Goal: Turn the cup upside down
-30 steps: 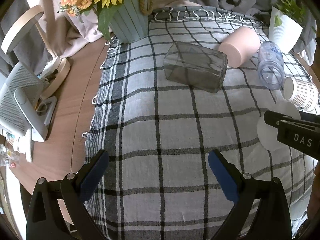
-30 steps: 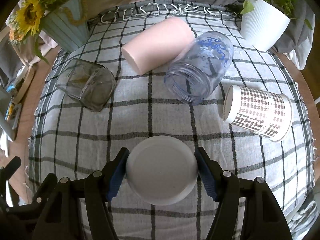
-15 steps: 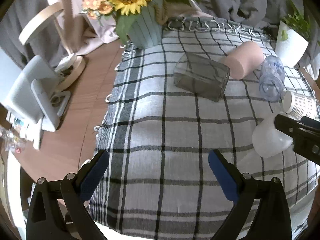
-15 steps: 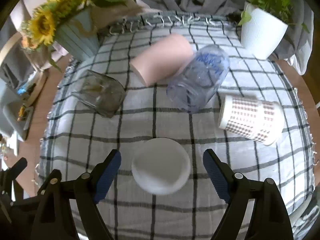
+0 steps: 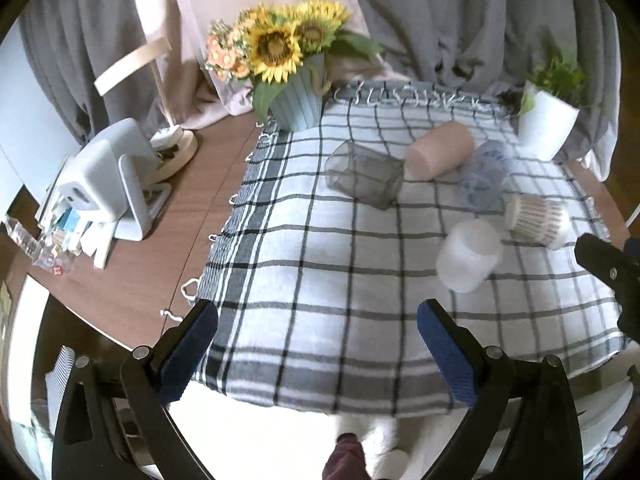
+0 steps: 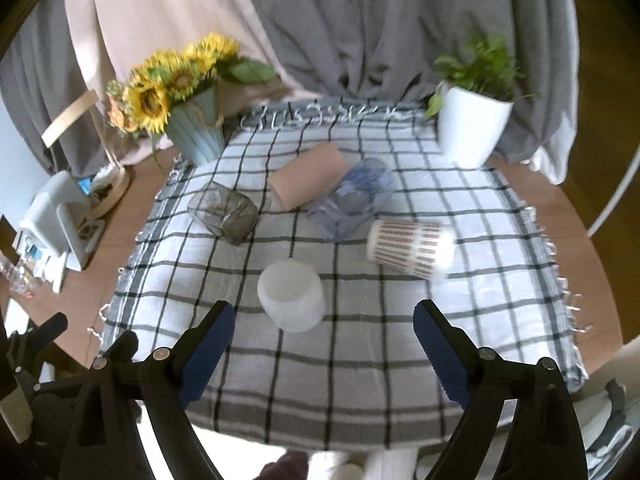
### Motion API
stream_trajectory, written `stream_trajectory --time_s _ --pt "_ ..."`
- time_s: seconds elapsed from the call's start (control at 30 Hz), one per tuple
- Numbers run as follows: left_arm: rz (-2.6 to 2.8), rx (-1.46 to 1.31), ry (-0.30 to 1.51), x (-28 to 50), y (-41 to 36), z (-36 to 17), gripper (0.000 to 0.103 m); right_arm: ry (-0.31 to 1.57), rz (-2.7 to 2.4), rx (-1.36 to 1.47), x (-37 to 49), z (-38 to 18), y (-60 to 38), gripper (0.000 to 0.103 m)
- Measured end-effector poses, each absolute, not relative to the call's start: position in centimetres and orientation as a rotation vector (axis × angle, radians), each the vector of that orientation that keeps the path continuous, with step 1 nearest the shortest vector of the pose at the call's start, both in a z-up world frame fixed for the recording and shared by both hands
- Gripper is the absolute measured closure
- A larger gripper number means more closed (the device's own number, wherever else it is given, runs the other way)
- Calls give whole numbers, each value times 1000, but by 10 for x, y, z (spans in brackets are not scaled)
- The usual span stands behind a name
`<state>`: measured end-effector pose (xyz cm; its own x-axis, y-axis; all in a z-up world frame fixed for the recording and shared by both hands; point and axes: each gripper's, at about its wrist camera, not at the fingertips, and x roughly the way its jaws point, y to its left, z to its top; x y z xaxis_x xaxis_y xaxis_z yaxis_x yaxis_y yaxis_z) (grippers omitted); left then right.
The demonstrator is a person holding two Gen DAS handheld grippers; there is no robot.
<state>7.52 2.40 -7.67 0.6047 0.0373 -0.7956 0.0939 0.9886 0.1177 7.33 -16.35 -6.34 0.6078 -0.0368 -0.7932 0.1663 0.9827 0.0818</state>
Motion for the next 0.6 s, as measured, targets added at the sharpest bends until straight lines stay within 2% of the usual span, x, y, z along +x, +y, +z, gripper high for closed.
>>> stream_trajectory --time_s 0.37,0.6 --pt "-57 128 813 19 8 -38 0 747 -195 126 -15 -12 -179 10" --pt "-60 118 762 -2 2 -22 0 695 -227 143 -48 1 -188 8"
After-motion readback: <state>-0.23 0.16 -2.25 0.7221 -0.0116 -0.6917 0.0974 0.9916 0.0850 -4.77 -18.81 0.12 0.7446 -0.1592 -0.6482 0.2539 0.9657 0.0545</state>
